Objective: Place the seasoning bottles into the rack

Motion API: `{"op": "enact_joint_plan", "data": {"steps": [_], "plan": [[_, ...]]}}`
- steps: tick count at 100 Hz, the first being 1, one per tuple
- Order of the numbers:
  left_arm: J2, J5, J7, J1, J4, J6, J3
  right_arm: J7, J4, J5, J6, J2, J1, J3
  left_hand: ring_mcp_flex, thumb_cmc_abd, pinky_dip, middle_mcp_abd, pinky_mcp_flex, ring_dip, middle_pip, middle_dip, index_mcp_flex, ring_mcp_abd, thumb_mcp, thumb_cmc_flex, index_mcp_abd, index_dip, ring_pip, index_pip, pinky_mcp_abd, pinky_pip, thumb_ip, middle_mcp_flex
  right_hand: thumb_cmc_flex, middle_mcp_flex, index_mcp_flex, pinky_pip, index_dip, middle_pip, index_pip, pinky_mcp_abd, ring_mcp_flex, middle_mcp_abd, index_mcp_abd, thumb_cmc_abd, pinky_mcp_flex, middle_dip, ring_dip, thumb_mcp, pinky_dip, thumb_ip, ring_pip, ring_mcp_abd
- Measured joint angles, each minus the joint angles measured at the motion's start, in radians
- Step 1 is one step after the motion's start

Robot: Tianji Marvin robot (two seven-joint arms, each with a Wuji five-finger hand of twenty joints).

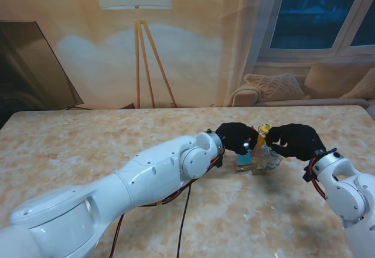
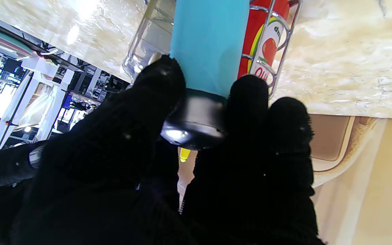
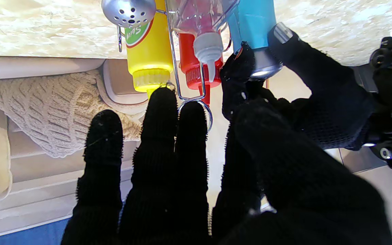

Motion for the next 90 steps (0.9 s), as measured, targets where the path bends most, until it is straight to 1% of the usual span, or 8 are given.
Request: {"op": "enact_joint_plan", "data": {"steps": [3, 16, 24, 39, 58, 85, 87, 90], "plan": [[-0.002, 0.001, 0.002, 0.0, 0.002, 0.0, 0.0, 0.0, 0.0, 0.0, 0.001, 0.0, 0.0, 0.0, 0.0, 0.0, 0.0, 0.0, 0.0, 0.0, 0.01, 0.003, -0.01, -0.006, 0.002, -0.01, 0.0, 0.009, 0.01, 0.01, -0.004, 0.002, 0.0, 0.0, 0.0, 0.0, 0.0, 0.0, 0.0, 0.0, 0.0, 0.0, 0.0, 0.0, 0.0, 0.0, 0.0, 0.0, 0.0, 0.0, 0.0, 0.0, 0.0, 0.0], [-0.008, 0.013, 0.011, 0.0, 0.017, -0.011, 0.007, 0.001, 0.0, 0.0, 0.004, 0.0, 0.0, -0.002, -0.001, -0.009, 0.0, 0.0, -0.001, 0.0, 0.038, 0.011, -0.013, -0.008, 0.003, -0.01, 0.0, 0.024, 0.025, 0.019, -0.008, 0.007, 0.0, -0.012, 0.0, 0.0, 0.0, 0.0, 0.0, 0.0, 0.0, 0.0, 0.0, 0.0, 0.0, 0.0, 0.0, 0.0, 0.0, 0.0, 0.0, 0.0, 0.0, 0.0], [-0.008, 0.018, 0.013, 0.0, 0.019, -0.018, 0.008, 0.001, 0.0, 0.0, 0.004, 0.0, 0.0, -0.002, -0.004, -0.031, 0.01, 0.0, -0.004, 0.0, 0.066, 0.018, -0.014, -0.009, 0.021, -0.015, -0.005, 0.035, 0.058, 0.041, -0.008, 0.024, -0.002, -0.024, 0.0, 0.0, 0.0, 0.0, 0.0, 0.0, 0.0, 0.0, 0.0, 0.0, 0.0, 0.0, 0.0, 0.0, 0.0, 0.0, 0.0, 0.0, 0.0, 0.0], [-0.008, 0.027, 0.021, 0.001, 0.02, -0.025, 0.01, 0.0, 0.0, 0.0, 0.004, 0.0, -0.001, -0.002, -0.012, -0.043, 0.013, 0.0, -0.012, 0.0, 0.103, 0.019, -0.023, -0.01, 0.035, -0.021, -0.009, 0.05, 0.095, 0.064, -0.009, 0.041, -0.009, -0.034, 0.0, 0.0, 0.0, 0.0, 0.0, 0.0, 0.0, 0.0, 0.0, 0.0, 0.0, 0.0, 0.0, 0.0, 0.0, 0.0, 0.0, 0.0, 0.0, 0.0], [-0.009, 0.033, 0.026, 0.001, 0.032, -0.048, 0.017, 0.0, 0.001, 0.002, 0.008, 0.0, 0.0, -0.005, -0.013, -0.046, 0.015, 0.0, -0.016, 0.0, 0.115, 0.022, -0.028, -0.015, 0.035, -0.022, -0.01, 0.051, 0.11, 0.068, -0.013, 0.044, -0.011, -0.036, 0.0, 0.0, 0.0, 0.0, 0.0, 0.0, 0.0, 0.0, 0.0, 0.0, 0.0, 0.0, 0.0, 0.0, 0.0, 0.0, 0.0, 0.0, 0.0, 0.0], [-0.022, 0.035, 0.026, -0.001, 0.068, -0.071, 0.028, 0.0, 0.005, 0.004, 0.009, 0.0, 0.001, -0.007, -0.013, -0.056, 0.016, 0.0, -0.022, 0.0, 0.126, 0.022, -0.028, -0.017, 0.039, -0.023, -0.012, 0.051, 0.112, 0.069, -0.015, 0.044, -0.013, -0.036, 0.0, 0.0, 0.0, 0.0, 0.0, 0.0, 0.0, 0.0, 0.0, 0.0, 0.0, 0.0, 0.0, 0.0, 0.0, 0.0, 0.0, 0.0, 0.0, 0.0], [-0.024, 0.035, 0.026, -0.001, 0.07, -0.072, 0.029, 0.0, 0.005, 0.004, 0.009, 0.0, 0.001, -0.007, -0.013, -0.056, 0.016, 0.0, -0.022, 0.0, 0.127, 0.022, -0.028, -0.017, 0.039, -0.023, -0.013, 0.051, 0.112, 0.069, -0.015, 0.044, -0.02, -0.037, 0.0, 0.0, 0.0, 0.0, 0.0, 0.0, 0.0, 0.0, 0.0, 0.0, 0.0, 0.0, 0.0, 0.0, 0.0, 0.0, 0.0, 0.0, 0.0, 0.0], [-0.026, 0.035, 0.026, -0.001, 0.073, -0.073, 0.03, 0.0, 0.005, 0.004, 0.009, 0.0, 0.001, -0.007, -0.013, -0.056, 0.016, 0.0, -0.022, 0.0, 0.128, 0.023, -0.032, -0.018, 0.039, -0.023, -0.013, 0.051, 0.112, 0.078, -0.015, 0.044, -0.02, -0.038, 0.0, 0.0, 0.0, 0.0, 0.0, 0.0, 0.0, 0.0, 0.0, 0.0, 0.0, 0.0, 0.0, 0.0, 0.0, 0.0, 0.0, 0.0, 0.0, 0.0]]}}
